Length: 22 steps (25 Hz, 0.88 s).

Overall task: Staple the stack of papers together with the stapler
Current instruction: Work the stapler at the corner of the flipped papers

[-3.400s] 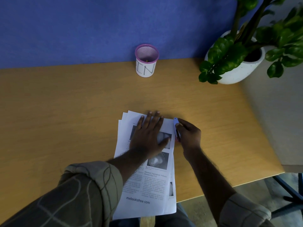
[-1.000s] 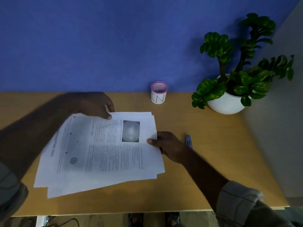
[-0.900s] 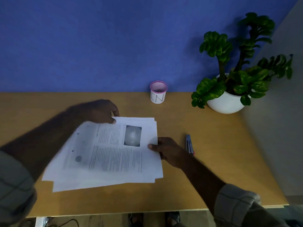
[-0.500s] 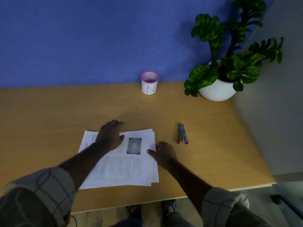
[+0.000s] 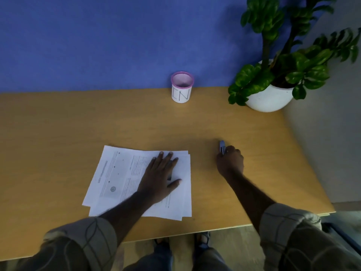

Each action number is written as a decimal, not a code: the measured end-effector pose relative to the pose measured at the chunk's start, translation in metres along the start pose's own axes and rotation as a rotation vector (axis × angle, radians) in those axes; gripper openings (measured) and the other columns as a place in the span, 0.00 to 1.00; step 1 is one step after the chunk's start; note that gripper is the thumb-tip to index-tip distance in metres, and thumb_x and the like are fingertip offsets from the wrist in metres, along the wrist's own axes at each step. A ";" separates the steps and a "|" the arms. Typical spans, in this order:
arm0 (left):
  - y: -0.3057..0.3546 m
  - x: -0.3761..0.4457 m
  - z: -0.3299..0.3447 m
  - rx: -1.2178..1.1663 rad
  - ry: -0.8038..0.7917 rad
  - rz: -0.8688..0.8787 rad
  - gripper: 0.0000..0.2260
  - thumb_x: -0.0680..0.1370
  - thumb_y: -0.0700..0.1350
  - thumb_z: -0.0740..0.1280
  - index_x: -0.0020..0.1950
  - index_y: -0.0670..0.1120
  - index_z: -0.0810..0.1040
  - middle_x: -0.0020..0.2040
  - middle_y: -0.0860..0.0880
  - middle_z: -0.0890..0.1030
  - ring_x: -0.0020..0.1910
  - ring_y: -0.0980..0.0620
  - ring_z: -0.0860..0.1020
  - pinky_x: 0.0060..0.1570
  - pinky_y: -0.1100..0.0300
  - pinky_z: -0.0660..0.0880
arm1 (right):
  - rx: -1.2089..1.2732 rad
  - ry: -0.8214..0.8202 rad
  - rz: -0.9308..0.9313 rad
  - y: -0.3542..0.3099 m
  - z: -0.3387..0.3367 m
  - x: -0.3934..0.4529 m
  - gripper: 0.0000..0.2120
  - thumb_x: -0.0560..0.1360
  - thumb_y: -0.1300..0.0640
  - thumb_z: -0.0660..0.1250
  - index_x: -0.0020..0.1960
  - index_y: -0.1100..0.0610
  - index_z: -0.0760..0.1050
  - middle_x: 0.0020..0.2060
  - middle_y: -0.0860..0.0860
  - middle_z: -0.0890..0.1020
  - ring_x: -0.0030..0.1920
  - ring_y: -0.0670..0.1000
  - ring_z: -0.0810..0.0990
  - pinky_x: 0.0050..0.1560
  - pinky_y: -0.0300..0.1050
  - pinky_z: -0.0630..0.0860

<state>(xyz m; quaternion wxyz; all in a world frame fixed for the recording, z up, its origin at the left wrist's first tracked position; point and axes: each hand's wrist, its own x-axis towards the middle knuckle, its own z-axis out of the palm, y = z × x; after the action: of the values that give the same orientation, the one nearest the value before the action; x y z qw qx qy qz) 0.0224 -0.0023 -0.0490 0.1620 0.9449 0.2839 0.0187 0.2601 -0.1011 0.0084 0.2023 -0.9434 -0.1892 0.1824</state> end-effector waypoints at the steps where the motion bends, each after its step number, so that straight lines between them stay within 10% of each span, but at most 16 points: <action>1: -0.005 -0.001 -0.002 -0.013 -0.009 0.024 0.34 0.79 0.64 0.59 0.80 0.51 0.55 0.82 0.50 0.54 0.81 0.47 0.48 0.78 0.48 0.47 | 0.019 -0.017 0.001 0.000 0.002 0.001 0.19 0.75 0.52 0.65 0.62 0.60 0.74 0.56 0.62 0.78 0.57 0.64 0.76 0.54 0.55 0.76; 14: 0.011 0.010 0.006 0.015 0.129 -0.084 0.28 0.78 0.64 0.59 0.75 0.54 0.67 0.75 0.49 0.70 0.77 0.44 0.64 0.77 0.42 0.57 | 0.028 -0.189 -0.210 -0.007 0.013 -0.050 0.21 0.70 0.56 0.73 0.59 0.52 0.69 0.43 0.49 0.80 0.38 0.49 0.80 0.36 0.49 0.81; 22: 0.009 0.010 0.008 0.033 0.093 -0.062 0.30 0.79 0.66 0.53 0.78 0.55 0.62 0.79 0.48 0.65 0.78 0.43 0.61 0.78 0.41 0.54 | -0.081 -0.006 -0.768 -0.002 0.035 -0.076 0.10 0.77 0.55 0.67 0.57 0.53 0.79 0.45 0.48 0.83 0.40 0.45 0.78 0.39 0.36 0.73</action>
<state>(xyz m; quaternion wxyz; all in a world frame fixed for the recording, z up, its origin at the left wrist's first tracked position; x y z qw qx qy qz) 0.0367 -0.0063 -0.0544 0.1337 0.9362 0.3207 0.0528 0.1796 -0.1213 -0.0008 0.2180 -0.8105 -0.5364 0.0885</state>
